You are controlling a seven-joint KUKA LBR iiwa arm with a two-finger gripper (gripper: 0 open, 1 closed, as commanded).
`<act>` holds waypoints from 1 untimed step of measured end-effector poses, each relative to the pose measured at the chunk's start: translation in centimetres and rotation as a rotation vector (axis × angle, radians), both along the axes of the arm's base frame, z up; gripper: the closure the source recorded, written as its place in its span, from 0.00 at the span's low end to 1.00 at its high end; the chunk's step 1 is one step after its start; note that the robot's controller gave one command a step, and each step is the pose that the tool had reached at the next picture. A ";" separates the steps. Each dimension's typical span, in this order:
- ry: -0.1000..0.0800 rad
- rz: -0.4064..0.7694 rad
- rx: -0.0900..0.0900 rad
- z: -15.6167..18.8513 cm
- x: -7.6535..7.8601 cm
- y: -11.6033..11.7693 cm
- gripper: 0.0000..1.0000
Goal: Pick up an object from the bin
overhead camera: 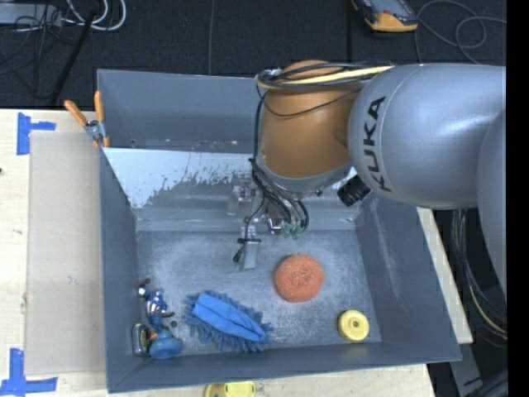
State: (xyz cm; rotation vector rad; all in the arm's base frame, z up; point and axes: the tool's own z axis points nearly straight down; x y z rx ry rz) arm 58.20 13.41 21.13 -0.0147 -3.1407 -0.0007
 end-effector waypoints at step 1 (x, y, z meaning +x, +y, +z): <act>0.001 0.018 0.000 0.1 -0.6 -1.0 0.00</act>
Offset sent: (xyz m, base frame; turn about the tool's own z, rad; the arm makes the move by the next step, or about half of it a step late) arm -0.0115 -0.0512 -0.0470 -0.1404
